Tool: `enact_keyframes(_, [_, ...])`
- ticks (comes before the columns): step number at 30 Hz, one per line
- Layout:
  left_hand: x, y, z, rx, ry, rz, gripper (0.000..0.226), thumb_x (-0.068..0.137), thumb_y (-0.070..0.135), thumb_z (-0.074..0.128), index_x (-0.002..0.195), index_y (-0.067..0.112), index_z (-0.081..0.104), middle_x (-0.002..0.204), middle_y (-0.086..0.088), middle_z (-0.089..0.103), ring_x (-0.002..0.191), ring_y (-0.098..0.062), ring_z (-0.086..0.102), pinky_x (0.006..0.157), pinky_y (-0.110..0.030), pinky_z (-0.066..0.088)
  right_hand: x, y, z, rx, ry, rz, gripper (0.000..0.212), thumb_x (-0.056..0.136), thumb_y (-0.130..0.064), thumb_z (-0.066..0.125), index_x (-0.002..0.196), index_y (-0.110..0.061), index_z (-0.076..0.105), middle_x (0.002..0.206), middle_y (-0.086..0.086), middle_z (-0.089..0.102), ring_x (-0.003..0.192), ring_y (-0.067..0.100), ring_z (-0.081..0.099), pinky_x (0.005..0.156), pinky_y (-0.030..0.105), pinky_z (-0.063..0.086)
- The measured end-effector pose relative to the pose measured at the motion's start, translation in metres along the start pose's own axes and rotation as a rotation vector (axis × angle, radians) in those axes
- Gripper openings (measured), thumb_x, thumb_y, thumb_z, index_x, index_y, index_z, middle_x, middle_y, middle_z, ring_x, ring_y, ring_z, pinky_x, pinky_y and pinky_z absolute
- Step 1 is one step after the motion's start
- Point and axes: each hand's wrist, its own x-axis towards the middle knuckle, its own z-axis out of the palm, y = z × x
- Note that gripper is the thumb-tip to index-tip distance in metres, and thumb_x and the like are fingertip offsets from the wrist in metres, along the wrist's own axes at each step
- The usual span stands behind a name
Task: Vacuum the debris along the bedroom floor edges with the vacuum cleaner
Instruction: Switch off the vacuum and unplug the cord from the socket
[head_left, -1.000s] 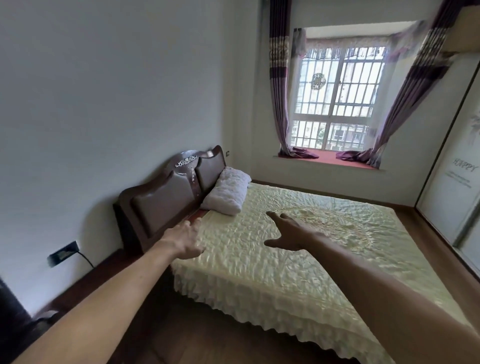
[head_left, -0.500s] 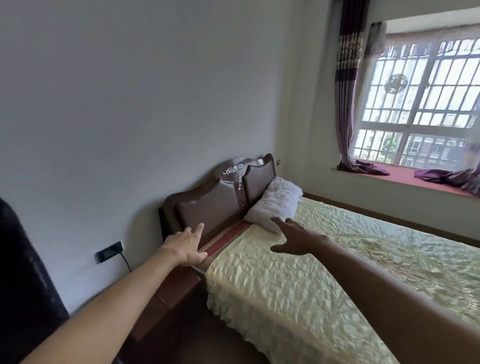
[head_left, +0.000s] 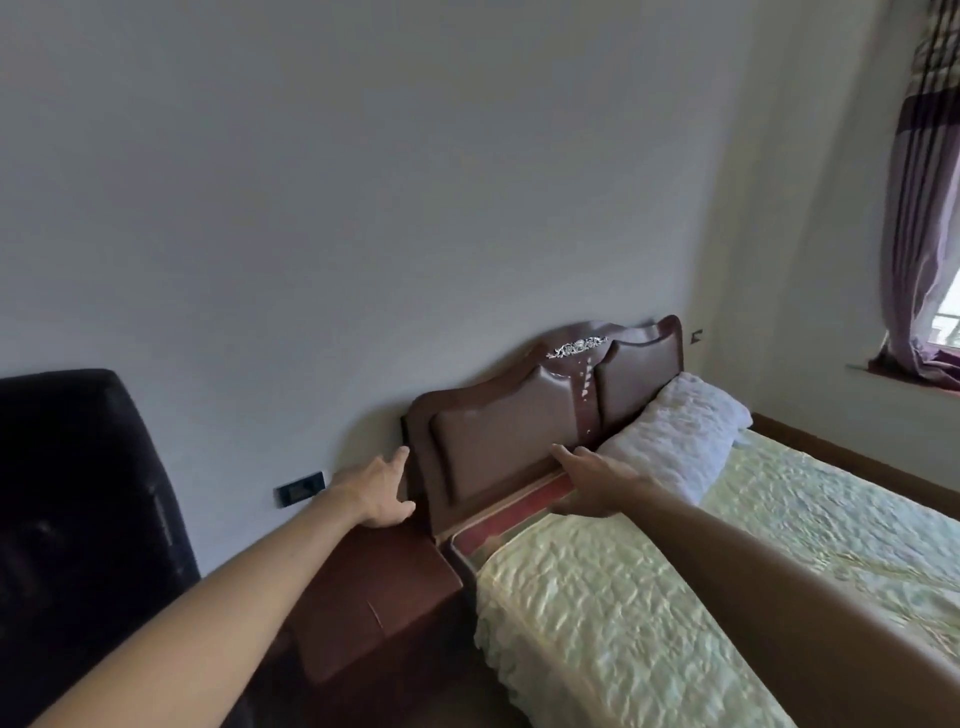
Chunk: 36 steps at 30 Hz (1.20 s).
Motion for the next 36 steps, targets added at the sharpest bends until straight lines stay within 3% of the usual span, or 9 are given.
enact_keyframes(13, [0.048, -0.114, 0.027, -0.028, -0.093, -0.207, 0.080, 0.087, 0.048, 0.054, 0.152, 0.023, 0.014, 0.138, -0.013, 0.046, 0.118, -0.034, 0.054, 0.091, -0.042, 0.047, 0.155, -0.102, 0.021, -0.048, -0.071, -0.259, 0.092, 0.084, -0.054, 0.067, 0.155, -0.028, 0.014, 0.142, 0.014, 0.044, 0.128, 0.036, 0.051, 0.101, 0.049, 0.047])
enact_keyframes(21, [0.093, -0.178, 0.049, -0.066, -0.144, -0.276, 0.083, 0.090, 0.050, 0.050, 0.155, 0.020, 0.007, 0.145, -0.015, 0.042, 0.122, -0.034, 0.052, 0.093, -0.042, 0.045, 0.244, -0.161, 0.023, -0.083, -0.124, -0.331, 0.090, 0.087, -0.054, 0.064, 0.155, -0.026, 0.013, 0.140, 0.012, 0.043, 0.124, 0.036, 0.052, 0.092, 0.047, 0.048])
enact_keyframes(36, [0.149, -0.263, 0.105, -0.132, -0.211, -0.413, 0.085, 0.094, 0.051, 0.049, 0.156, 0.021, 0.001, 0.149, -0.016, 0.037, 0.128, -0.034, 0.049, 0.098, -0.045, 0.044, 0.387, -0.225, 0.043, -0.076, -0.168, -0.451, 0.089, 0.089, -0.054, 0.063, 0.156, -0.026, 0.012, 0.143, 0.013, 0.042, 0.131, 0.034, 0.047, 0.099, 0.045, 0.044])
